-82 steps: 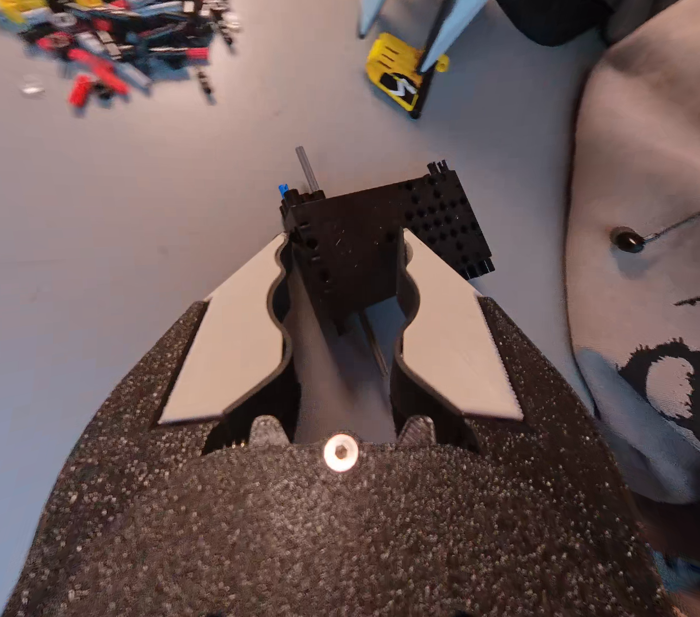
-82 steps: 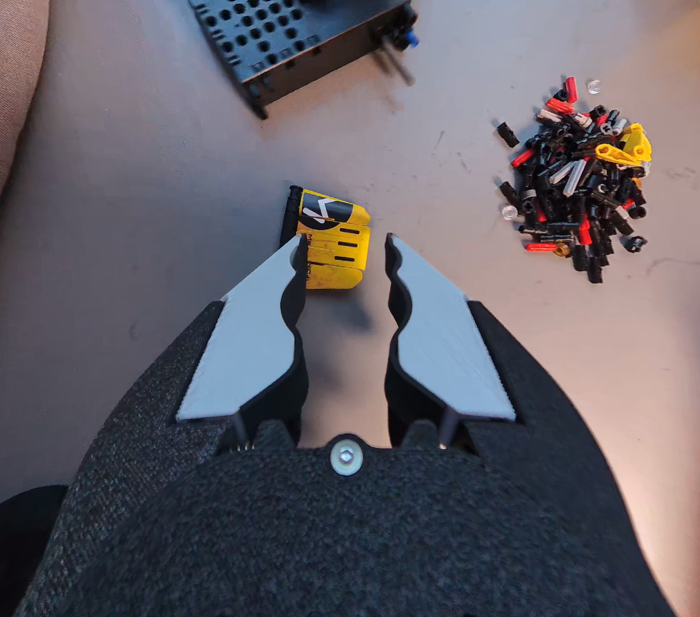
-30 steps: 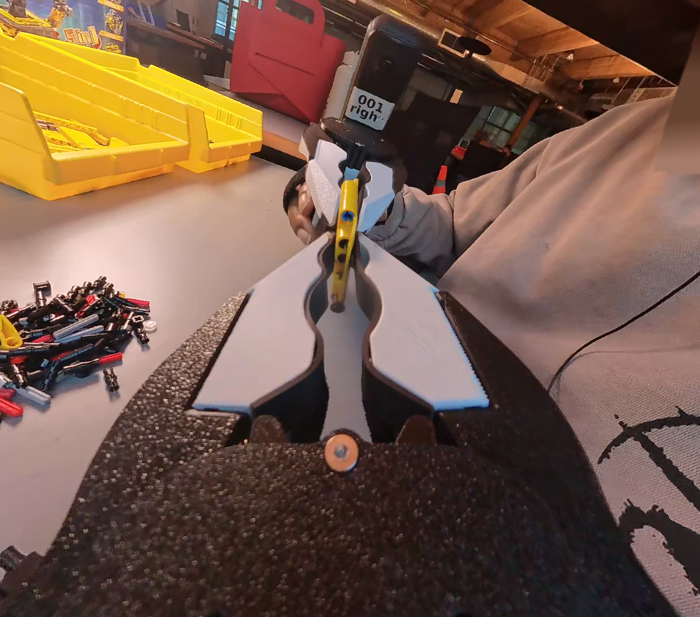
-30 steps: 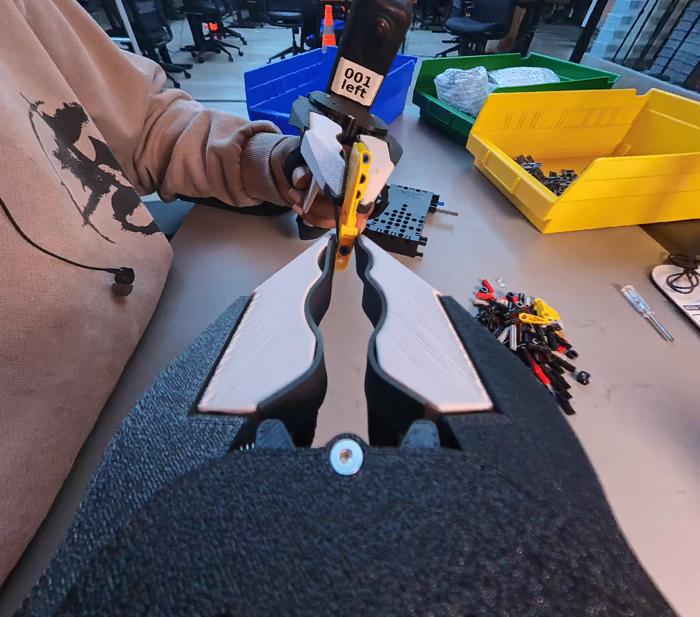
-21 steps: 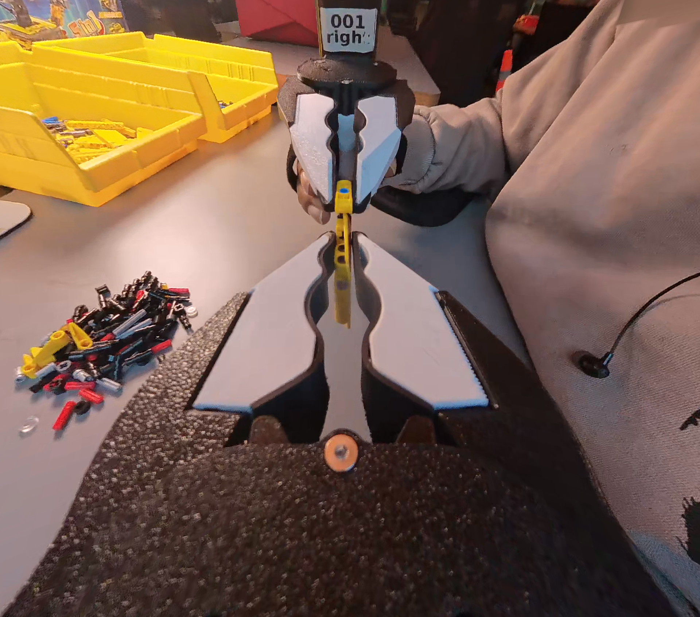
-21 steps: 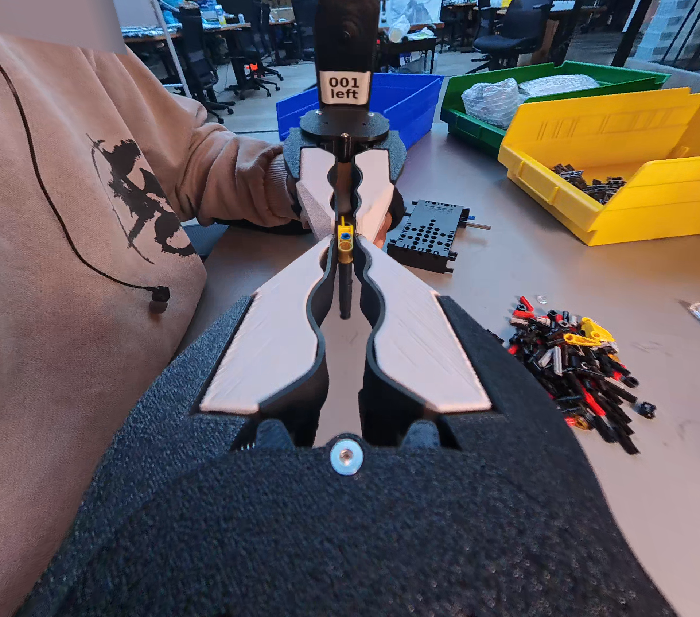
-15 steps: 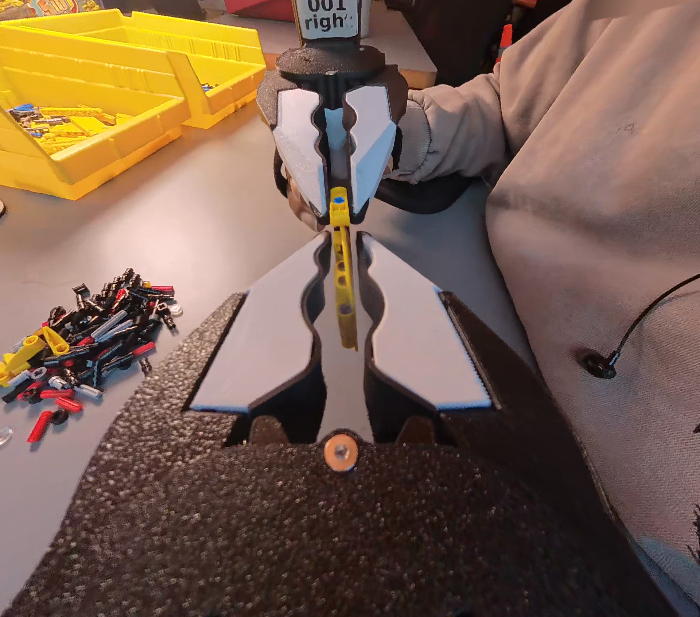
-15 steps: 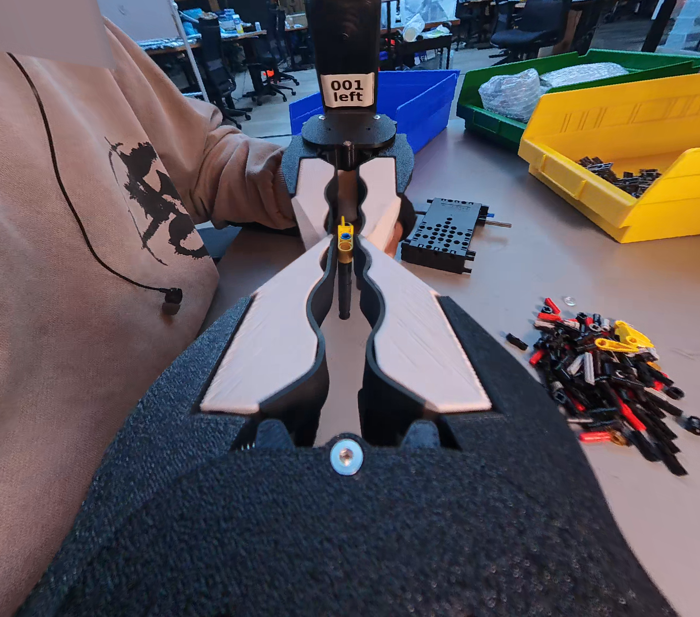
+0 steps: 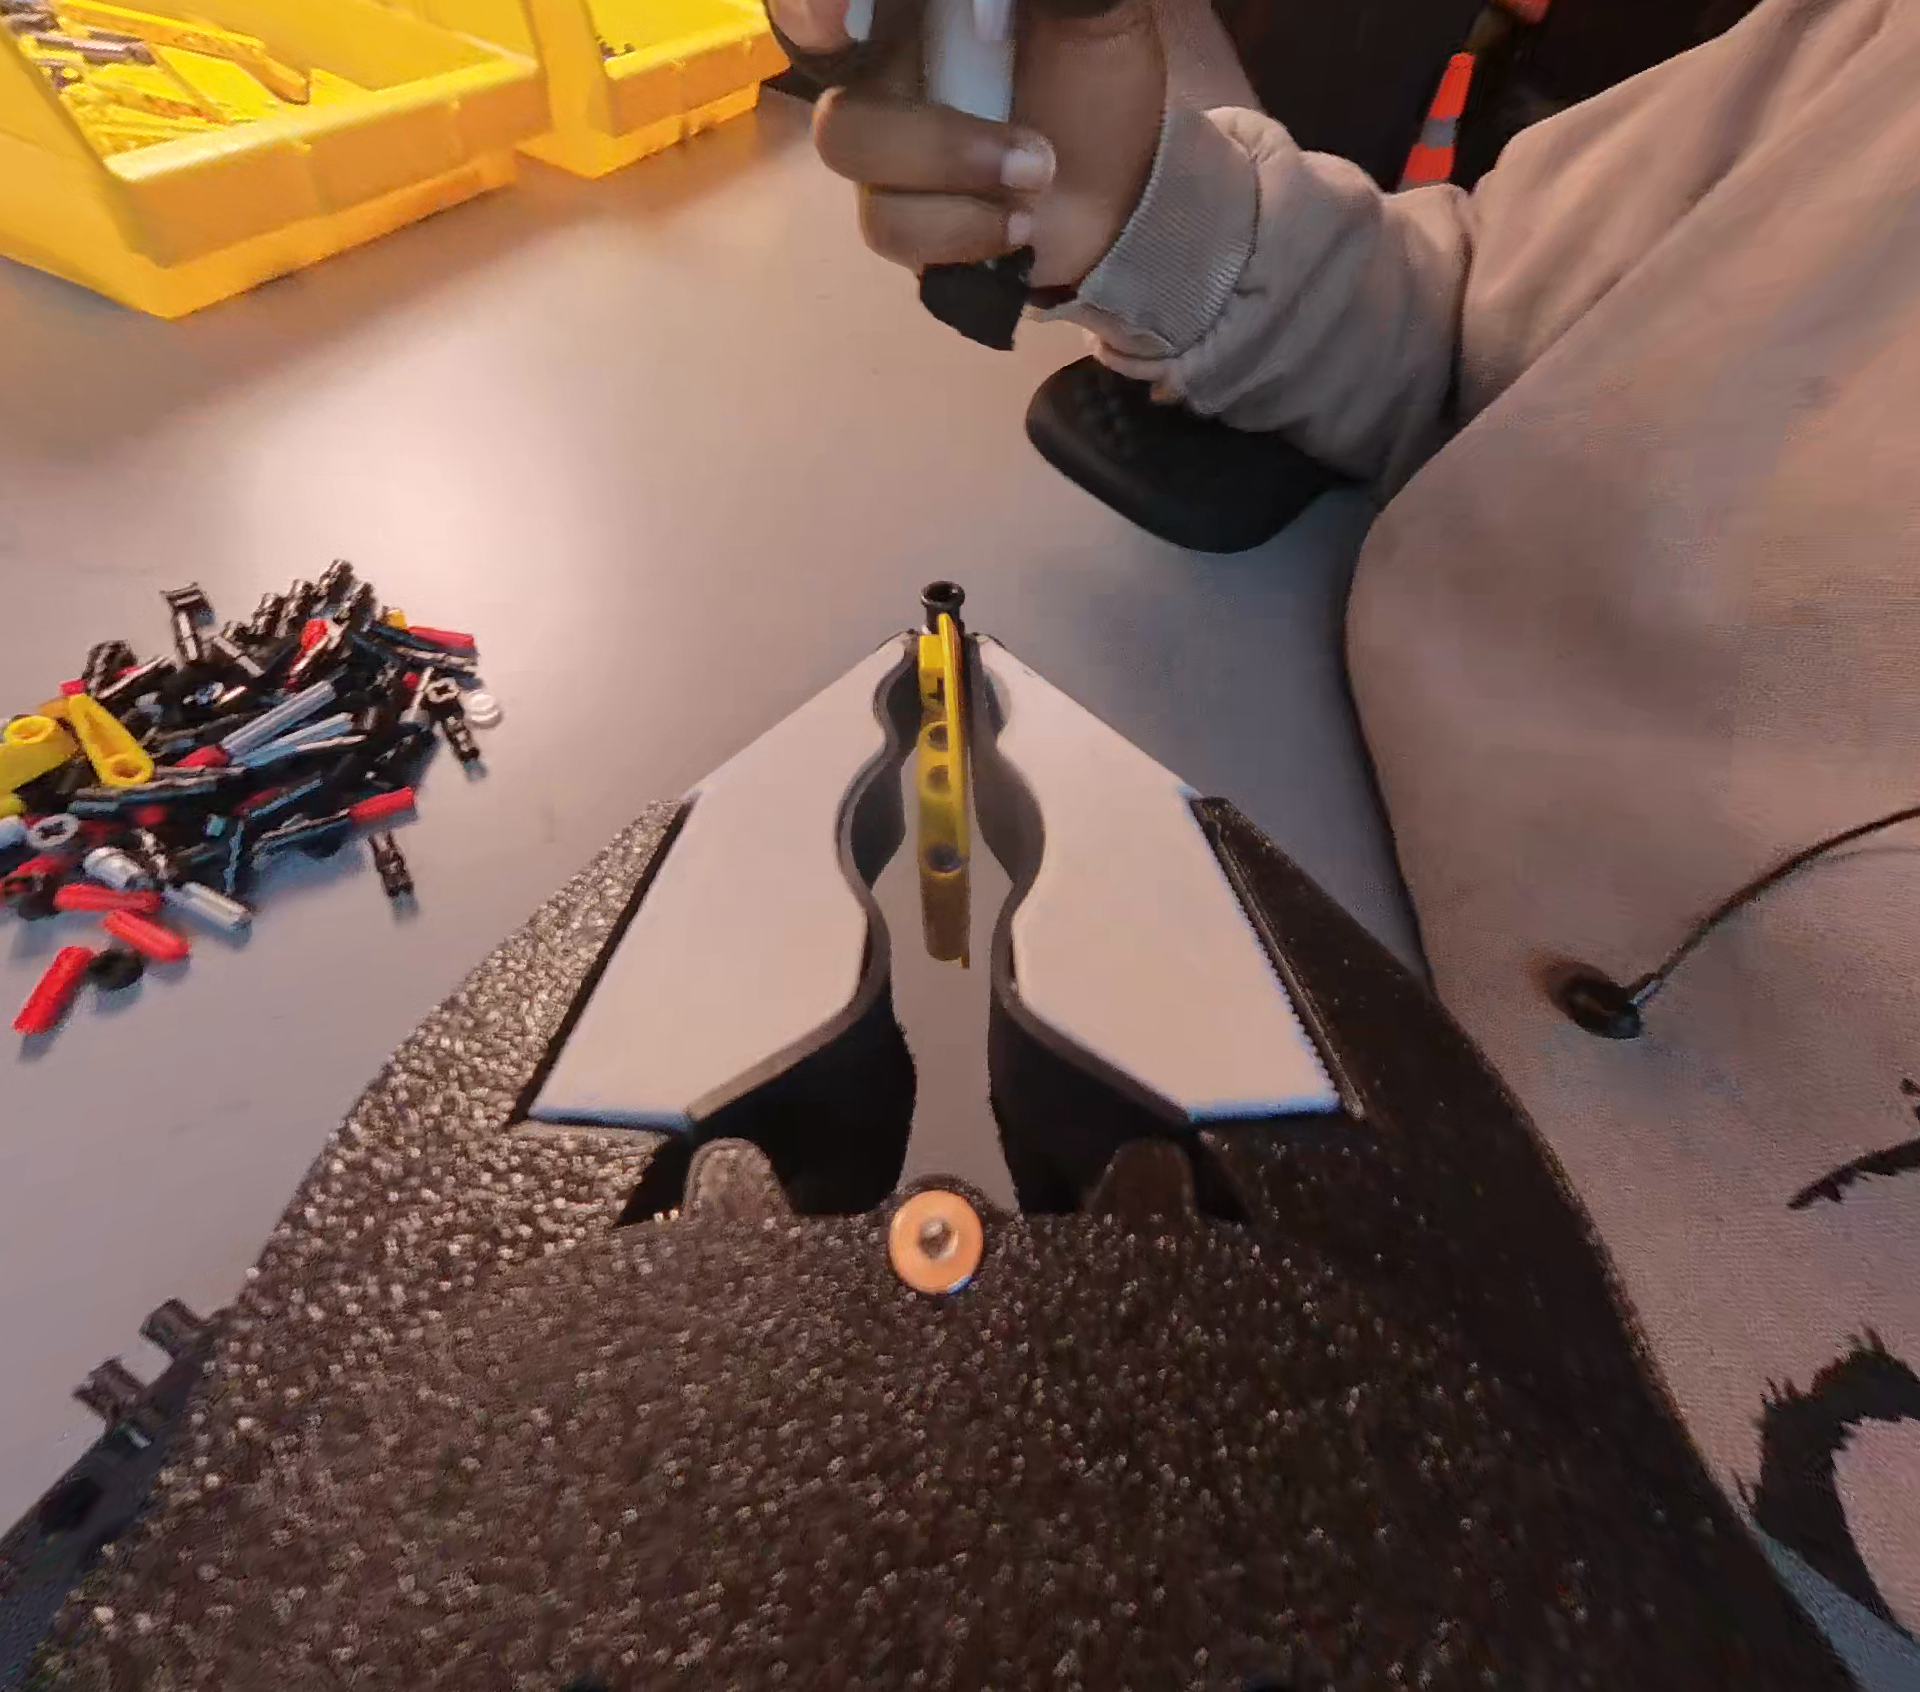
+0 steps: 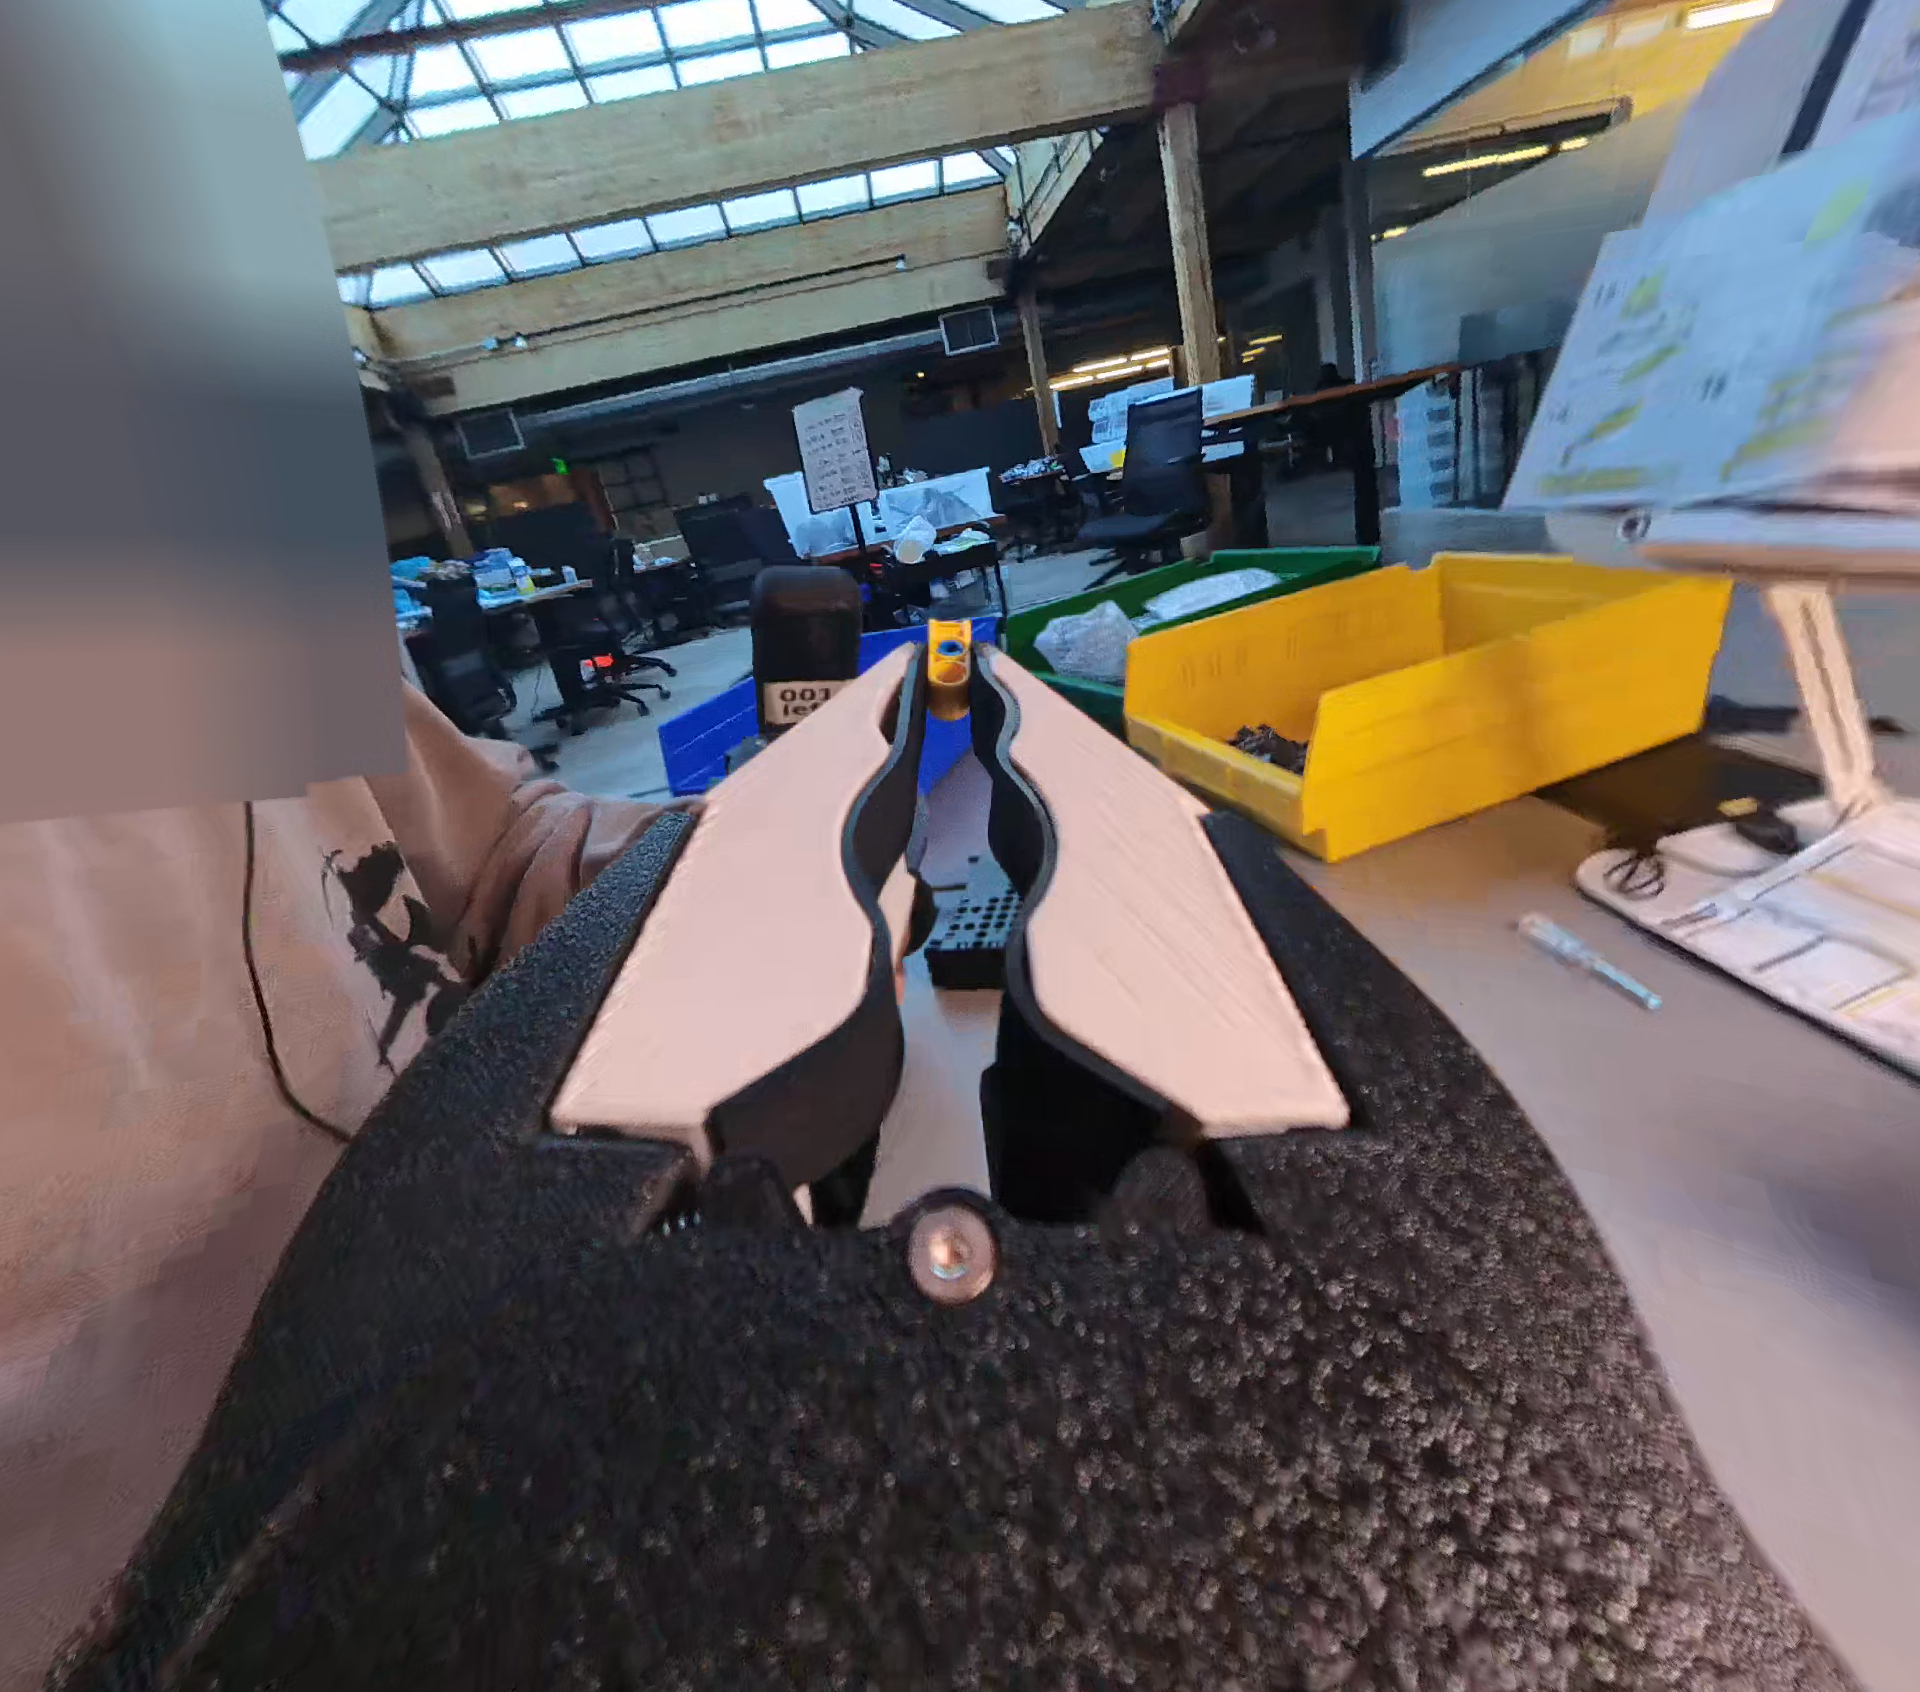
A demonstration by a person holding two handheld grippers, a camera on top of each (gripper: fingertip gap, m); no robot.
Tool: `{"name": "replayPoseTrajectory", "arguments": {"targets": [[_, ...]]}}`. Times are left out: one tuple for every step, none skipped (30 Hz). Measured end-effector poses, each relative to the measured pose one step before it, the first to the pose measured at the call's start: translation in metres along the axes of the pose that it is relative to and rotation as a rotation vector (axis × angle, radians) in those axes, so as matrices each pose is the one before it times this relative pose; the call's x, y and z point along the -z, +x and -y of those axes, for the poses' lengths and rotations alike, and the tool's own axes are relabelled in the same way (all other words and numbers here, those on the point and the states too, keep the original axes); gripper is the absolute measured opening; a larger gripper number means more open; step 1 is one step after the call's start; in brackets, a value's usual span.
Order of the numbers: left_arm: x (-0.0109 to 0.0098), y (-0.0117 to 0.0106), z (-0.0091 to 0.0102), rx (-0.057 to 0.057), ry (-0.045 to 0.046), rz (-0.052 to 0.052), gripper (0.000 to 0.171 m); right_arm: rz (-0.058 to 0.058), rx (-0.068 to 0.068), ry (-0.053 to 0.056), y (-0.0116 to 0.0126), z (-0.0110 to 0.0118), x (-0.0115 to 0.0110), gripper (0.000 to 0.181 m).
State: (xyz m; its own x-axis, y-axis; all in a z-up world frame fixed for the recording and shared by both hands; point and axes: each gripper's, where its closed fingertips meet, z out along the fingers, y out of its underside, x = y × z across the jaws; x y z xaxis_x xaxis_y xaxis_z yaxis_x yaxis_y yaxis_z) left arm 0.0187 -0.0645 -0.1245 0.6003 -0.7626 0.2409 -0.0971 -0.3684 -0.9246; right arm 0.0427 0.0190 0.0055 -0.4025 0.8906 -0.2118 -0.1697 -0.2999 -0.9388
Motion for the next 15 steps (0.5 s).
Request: {"name": "replayPoseTrajectory", "arguments": {"targets": [[-0.00207, -0.00463, -0.00489, 0.0214, -0.02140, 0.0181, 0.006, 0.0220, -0.0684, -0.0029, 0.00359, -0.01015, 0.00053, 0.005], [-0.00312, -0.00215, -0.00681, 0.0352, -0.02532, 0.0031, 0.006, 0.0145, -0.0393, -0.0085, 0.00350, -0.00725, -0.00055, 0.005], [-0.00355, -0.00152, -0.00962, 0.0372, -0.04029, 0.0024, 0.006, -0.0036, 0.0065, -0.0075, 0.00357, -0.00425, -0.00066, 0.005], [-0.00290, -0.00158, -0.00895, 0.0165, -0.03795, 0.0101, 0.006, 0.0051, 0.0230, -0.0167, 0.00053, -0.00377, -0.00120, 0.006], [-0.00115, -0.00166, -0.00525, 0.0061, -0.02397, 0.0178, 0.006, 0.0046, 0.0247, -0.0156, -0.00087, -0.00302, -0.00148, 0.006], [0.00022, -0.00088, -0.00236, -0.0003, -0.01518, 0.0125, 0.006, 0.0002, 0.0286, -0.0172, -0.00122, -0.00376, -0.00172, 0.006], [-0.00003, -0.00256, -0.00341, 0.0095, -0.02047, 0.0132, 0.006, 0.0006, 0.0185, -0.0197, -0.00161, -0.00475, -0.00216, 0.006], [-0.00105, -0.00434, -0.00503, 0.0237, -0.02955, 0.0141, 0.010, 0.0035, -0.0043, -0.0078, -0.00154, -0.00361, -0.00227, 0.005], [-0.00121, -0.00367, -0.00319, 0.0226, -0.01794, 0.0082, 0.019, 0.0142, -0.0282, 0.0095, -0.00244, -0.00165, -0.00228, 0.006], [-0.00046, -0.00114, -0.00078, 0.0128, -0.00692, -0.0027, 0.028, 0.0219, -0.0477, 0.0178, -0.00273, -0.00085, -0.00245, 0.006], [0.00148, -0.00269, 0.00386, -0.0038, 0.02302, 0.0176, 0.031, 0.0221, -0.0527, 0.0138, -0.00227, -0.00168, -0.00290, 0.006], [0.00366, -0.00211, 0.00846, -0.0201, 0.04848, 0.0225, 0.034, 0.0137, -0.0425, -0.0050, -0.00085, -0.00466, -0.00369, 0.006], [0.00465, 0.00122, 0.01021, -0.0273, 0.05473, 0.0055, 0.036, 0.0026, -0.0255, -0.0369, 0.00060, -0.00909, -0.00460, 0.005], [0.00462, 0.00315, 0.01017, -0.0204, 0.05115, -0.0086, 0.035, -0.0051, 0.0064, -0.0594, 0.00096, -0.01164, -0.00506, 0.005], [0.00410, 0.00591, 0.00965, -0.0087, 0.04966, -0.0311, 0.034, -0.0132, 0.0402, -0.0668, 0.00060, -0.01188, -0.00505, 0.006]]}}
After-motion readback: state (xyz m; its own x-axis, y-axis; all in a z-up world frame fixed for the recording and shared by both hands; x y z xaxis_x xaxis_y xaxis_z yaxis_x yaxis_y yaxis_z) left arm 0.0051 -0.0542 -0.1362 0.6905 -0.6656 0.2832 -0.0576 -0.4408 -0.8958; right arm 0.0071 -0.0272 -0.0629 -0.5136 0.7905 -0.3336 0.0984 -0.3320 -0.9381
